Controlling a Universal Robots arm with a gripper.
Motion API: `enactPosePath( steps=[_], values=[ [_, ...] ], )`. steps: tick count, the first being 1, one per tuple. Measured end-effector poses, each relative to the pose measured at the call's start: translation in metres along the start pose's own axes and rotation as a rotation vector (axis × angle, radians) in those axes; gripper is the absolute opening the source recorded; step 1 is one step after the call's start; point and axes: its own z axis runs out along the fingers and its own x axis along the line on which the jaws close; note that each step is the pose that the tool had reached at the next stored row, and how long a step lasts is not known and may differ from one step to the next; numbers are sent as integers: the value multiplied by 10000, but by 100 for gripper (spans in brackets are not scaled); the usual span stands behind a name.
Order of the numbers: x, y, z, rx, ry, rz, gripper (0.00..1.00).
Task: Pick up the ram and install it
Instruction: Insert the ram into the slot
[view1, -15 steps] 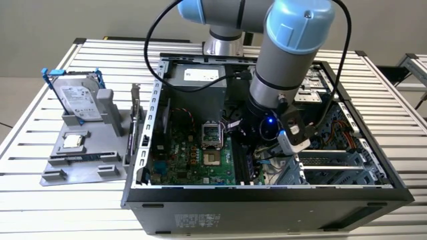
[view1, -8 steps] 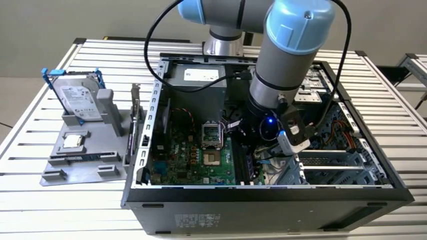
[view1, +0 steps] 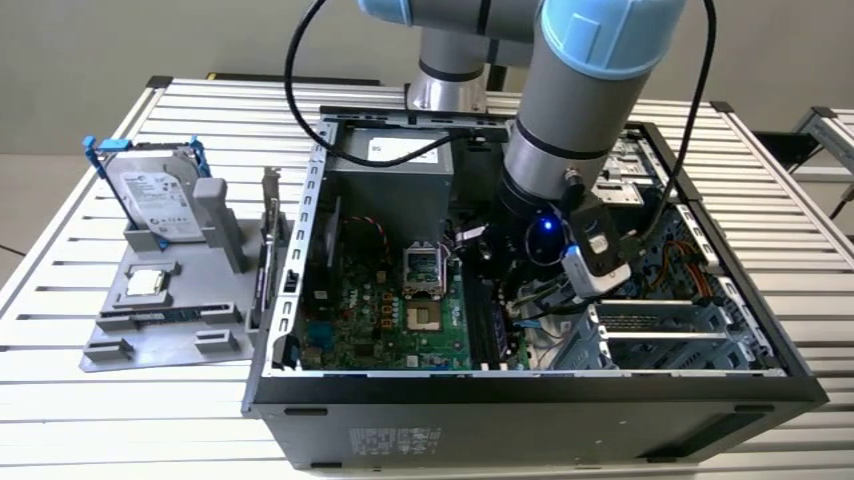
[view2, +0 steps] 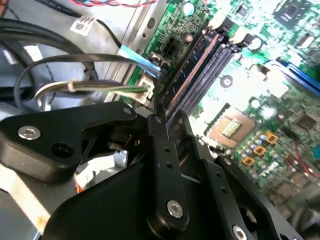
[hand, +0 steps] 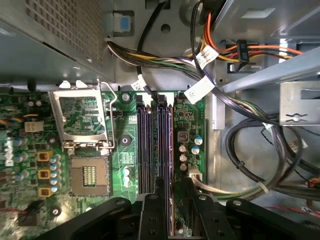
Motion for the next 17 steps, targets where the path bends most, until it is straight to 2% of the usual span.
enactPosePath(
  steps=[4,5,17],
  values=[
    [0,-2,-27,-48,1,0,100],
    [0,-1,-28,-49,1,0,0],
    [0,-2,-45,-45,2,0,0]
  ],
)
